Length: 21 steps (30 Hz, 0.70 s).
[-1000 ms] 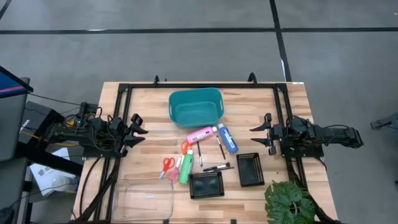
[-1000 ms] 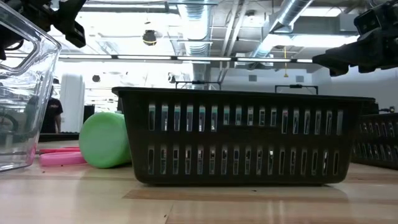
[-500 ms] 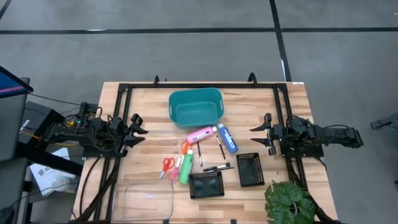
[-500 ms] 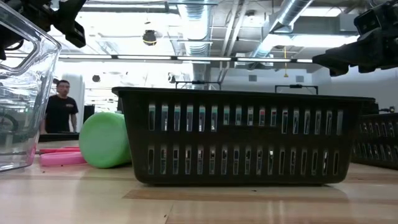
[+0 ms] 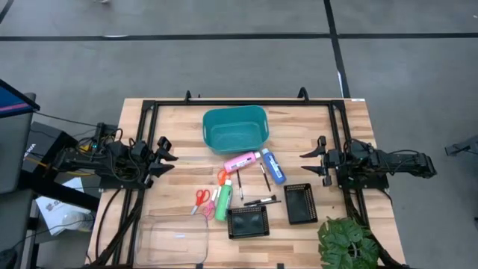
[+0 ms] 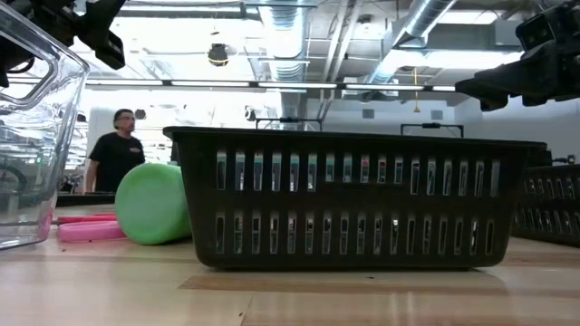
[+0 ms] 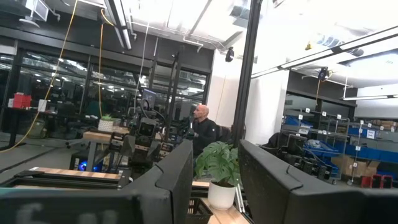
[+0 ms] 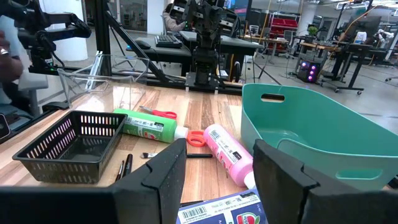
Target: Pick & Place Paint Supplies
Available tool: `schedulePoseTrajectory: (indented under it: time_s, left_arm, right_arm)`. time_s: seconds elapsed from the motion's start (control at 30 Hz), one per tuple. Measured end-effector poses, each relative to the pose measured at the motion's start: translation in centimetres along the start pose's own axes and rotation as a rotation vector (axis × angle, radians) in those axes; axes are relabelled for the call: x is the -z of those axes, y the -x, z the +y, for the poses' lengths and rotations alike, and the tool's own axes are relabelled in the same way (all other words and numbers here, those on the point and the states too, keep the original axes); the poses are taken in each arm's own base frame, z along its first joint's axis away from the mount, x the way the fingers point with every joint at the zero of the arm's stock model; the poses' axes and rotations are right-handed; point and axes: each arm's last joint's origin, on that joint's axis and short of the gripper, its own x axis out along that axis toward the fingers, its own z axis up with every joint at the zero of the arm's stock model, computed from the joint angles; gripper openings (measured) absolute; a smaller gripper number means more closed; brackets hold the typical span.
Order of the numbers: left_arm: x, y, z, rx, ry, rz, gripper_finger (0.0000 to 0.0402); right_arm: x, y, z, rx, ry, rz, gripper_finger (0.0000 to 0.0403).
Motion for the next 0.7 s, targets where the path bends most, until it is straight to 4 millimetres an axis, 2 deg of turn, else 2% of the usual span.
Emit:
schedulePoseTrajectory:
  time_s: [0.7]
  left_arm:
    - [-0.09,0.00,-0.01,0.000,-0.001,-0.009,0.0121]
  right_arm:
    - [-0.07,0.00,-0.02,0.005,0.026,-0.006,0.0169]
